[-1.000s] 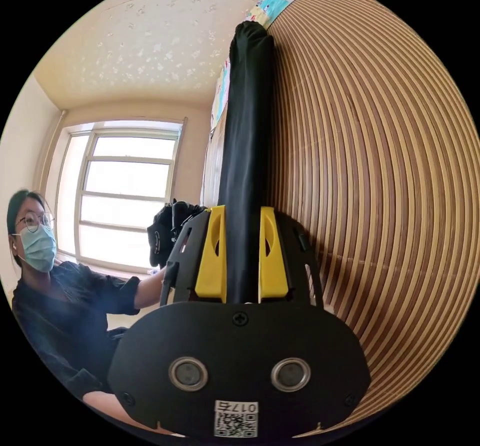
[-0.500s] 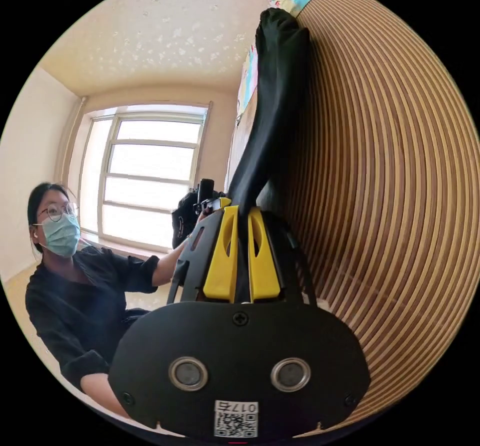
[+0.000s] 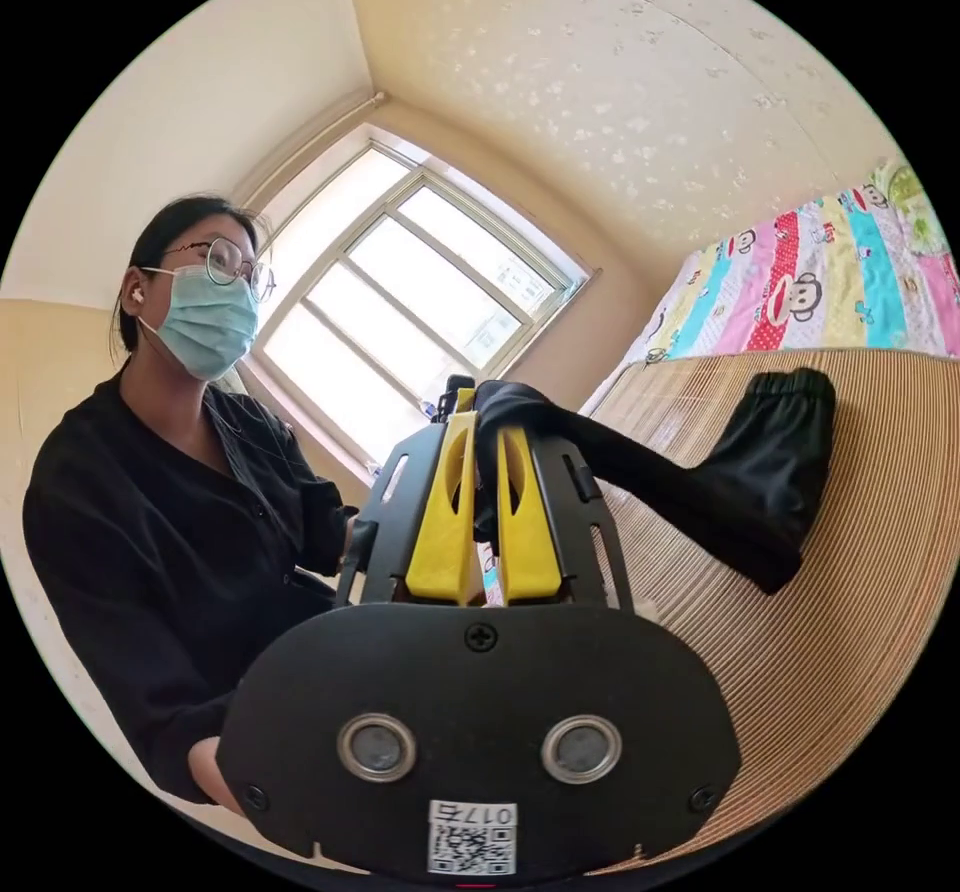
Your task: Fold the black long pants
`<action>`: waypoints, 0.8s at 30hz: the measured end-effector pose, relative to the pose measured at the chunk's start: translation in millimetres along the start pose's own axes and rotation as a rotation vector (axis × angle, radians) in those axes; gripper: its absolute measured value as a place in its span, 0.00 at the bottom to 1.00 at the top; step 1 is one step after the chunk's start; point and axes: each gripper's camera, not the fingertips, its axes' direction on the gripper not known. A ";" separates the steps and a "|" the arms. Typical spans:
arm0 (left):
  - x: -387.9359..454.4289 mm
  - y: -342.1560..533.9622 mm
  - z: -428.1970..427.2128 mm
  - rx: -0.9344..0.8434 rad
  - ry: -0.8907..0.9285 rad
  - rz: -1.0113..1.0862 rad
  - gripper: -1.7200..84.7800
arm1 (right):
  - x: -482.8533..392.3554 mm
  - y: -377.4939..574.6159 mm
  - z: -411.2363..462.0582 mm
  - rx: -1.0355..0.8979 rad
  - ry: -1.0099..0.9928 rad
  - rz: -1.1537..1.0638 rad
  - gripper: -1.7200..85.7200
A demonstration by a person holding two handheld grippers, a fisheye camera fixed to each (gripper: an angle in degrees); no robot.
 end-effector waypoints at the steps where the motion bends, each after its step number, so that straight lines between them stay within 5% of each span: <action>1: 23.2 -8.2 2.7 0.005 -0.009 0.024 0.08 | -12.5 -5.8 1.1 -0.004 0.013 -0.021 0.03; 16: 302.1 -89.5 57.5 0.160 0.032 0.378 0.07 | -261.8 -132.2 7.7 0.067 0.015 -0.400 0.03; 20: 281.9 -119.8 82.0 0.164 -0.086 0.280 0.07 | -233.6 -164.2 24.7 0.044 0.088 -0.317 0.03; 24: 159.7 -173.0 129.5 0.080 -0.276 0.075 0.07 | -100.6 -195.4 61.6 -0.048 0.306 -0.066 0.03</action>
